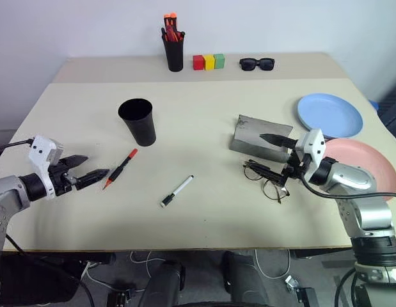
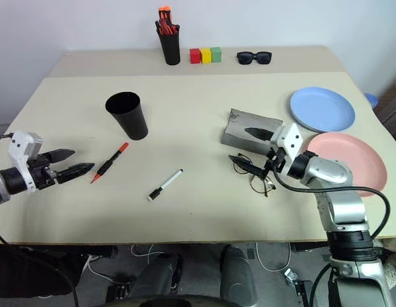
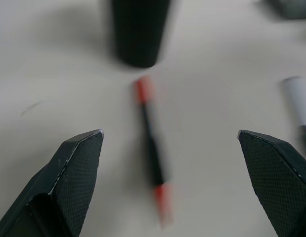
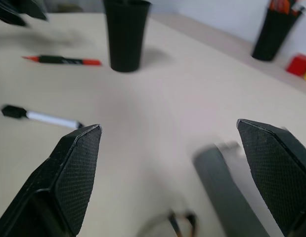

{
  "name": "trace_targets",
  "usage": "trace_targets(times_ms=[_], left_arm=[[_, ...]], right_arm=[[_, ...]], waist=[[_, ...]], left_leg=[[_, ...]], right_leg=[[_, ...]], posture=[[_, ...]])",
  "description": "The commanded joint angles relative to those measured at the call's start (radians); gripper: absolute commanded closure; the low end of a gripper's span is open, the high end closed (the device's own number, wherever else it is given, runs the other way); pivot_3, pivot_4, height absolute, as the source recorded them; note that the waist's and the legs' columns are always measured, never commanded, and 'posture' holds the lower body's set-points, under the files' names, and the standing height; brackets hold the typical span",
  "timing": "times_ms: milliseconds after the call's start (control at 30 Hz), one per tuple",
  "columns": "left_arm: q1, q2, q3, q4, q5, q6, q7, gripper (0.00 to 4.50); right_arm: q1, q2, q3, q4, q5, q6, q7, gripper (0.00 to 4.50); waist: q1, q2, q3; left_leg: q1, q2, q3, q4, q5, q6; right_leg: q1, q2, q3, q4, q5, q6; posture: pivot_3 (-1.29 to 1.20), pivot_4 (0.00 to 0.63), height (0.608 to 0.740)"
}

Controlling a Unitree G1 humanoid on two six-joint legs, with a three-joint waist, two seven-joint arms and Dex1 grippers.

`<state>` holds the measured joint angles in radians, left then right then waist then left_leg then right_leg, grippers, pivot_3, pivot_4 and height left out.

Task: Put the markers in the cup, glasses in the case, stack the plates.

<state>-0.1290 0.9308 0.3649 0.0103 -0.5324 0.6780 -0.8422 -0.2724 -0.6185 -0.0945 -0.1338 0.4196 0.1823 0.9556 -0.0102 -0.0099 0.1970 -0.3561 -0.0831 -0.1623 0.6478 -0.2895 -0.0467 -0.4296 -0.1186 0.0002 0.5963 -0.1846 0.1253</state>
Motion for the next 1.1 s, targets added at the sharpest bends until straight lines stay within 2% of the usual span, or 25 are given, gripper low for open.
trace_targets(times_ms=[33,133,233,300,533,633,867,933,1033,1100], left_arm=[[-0.101,-0.008,-0.030,0.040,-0.015,0.118,0.045,0.00],[-0.198,-0.042,-0.124,0.027,0.001,0.246,0.108,0.00],[-0.247,-0.041,-0.167,0.037,0.004,0.309,0.104,0.00],[-0.289,-0.034,-0.217,0.044,-0.001,0.371,0.088,0.00],[-0.340,0.010,-0.347,0.080,0.049,0.422,0.029,0.00],[-0.345,-0.001,-0.383,0.086,0.061,0.432,0.017,0.84],[-0.342,-0.015,-0.415,0.107,0.110,0.356,-0.012,4.41],[-0.330,-0.011,-0.400,0.089,0.102,0.317,-0.047,4.46],[-0.282,0.016,-0.337,-0.027,-0.001,0.305,-0.177,4.46],[-0.260,0.001,-0.286,-0.077,-0.044,0.243,-0.226,4.46]], right_arm=[[0.005,0.017,0.002,-0.085,0.017,0.017,-0.033,0.02],[0.020,0.021,0.006,-0.096,0.019,0.009,-0.026,0.02],[0.041,0.019,0.021,-0.129,0.019,0.024,-0.026,0.02],[0.080,-0.016,0.013,-0.167,0.063,0.059,0.025,0.02],[0.136,-0.047,0.004,-0.306,0.173,0.158,0.044,0.02],[0.132,-0.036,0.012,-0.318,0.162,0.156,0.025,0.00],[0.137,-0.042,0.029,-0.318,0.141,0.143,0.028,0.00],[0.139,-0.043,0.028,-0.310,0.142,0.142,0.031,0.00],[0.134,-0.042,0.030,-0.285,0.128,0.131,0.035,0.00],[0.125,-0.038,0.032,-0.272,0.126,0.127,0.035,0.00]], waist=[[0.001,0.000,0.000],[0.004,-0.001,0.000],[-0.006,-0.001,0.000],[-0.008,-0.001,0.000],[-0.005,-0.001,0.000],[-0.002,-0.001,0.000],[-0.001,0.000,0.000],[0.000,0.000,0.000],[-0.001,-0.001,0.000],[-0.002,-0.001,0.000]], left_leg=[[0.000,0.000,0.000,0.000,0.000,0.000],[0.000,-0.001,-0.001,0.000,0.000,0.000],[0.000,-0.001,-0.001,0.000,0.000,0.000],[0.000,-0.001,0.000,0.000,0.000,0.000],[0.000,0.000,0.001,0.000,0.000,0.000],[0.000,0.000,0.002,0.000,0.000,0.000],[0.000,0.000,0.002,0.000,0.000,0.000],[0.000,0.000,0.002,0.000,0.000,0.000],[0.000,0.000,0.002,0.000,0.000,0.000],[-0.001,0.001,0.002,0.000,0.000,0.000]], right_leg=[[0.000,0.000,0.000,0.000,0.000,0.000],[0.000,0.000,0.000,0.000,0.000,0.000],[0.000,0.000,0.000,0.000,0.000,0.000],[-0.001,0.000,0.000,0.001,0.000,0.000],[-0.002,0.000,0.001,0.001,-0.001,0.002],[-0.001,0.000,0.001,0.001,-0.002,0.003],[-0.001,0.000,0.001,0.000,-0.001,0.002],[-0.001,0.000,0.001,0.000,-0.001,0.002],[-0.001,0.000,0.001,0.000,-0.001,0.002],[-0.001,0.000,0.001,0.000,0.000,0.000]], posture=[[0.00,0.150,0.740],[0.00,0.150,0.740],[0.00,0.150,0.740],[0.00,0.150,0.740],[0.00,0.150,0.740],[0.00,0.150,0.740],[0.00,0.150,0.740],[0.00,0.150,0.740],[0.00,0.150,0.740],[0.00,0.150,0.740]])
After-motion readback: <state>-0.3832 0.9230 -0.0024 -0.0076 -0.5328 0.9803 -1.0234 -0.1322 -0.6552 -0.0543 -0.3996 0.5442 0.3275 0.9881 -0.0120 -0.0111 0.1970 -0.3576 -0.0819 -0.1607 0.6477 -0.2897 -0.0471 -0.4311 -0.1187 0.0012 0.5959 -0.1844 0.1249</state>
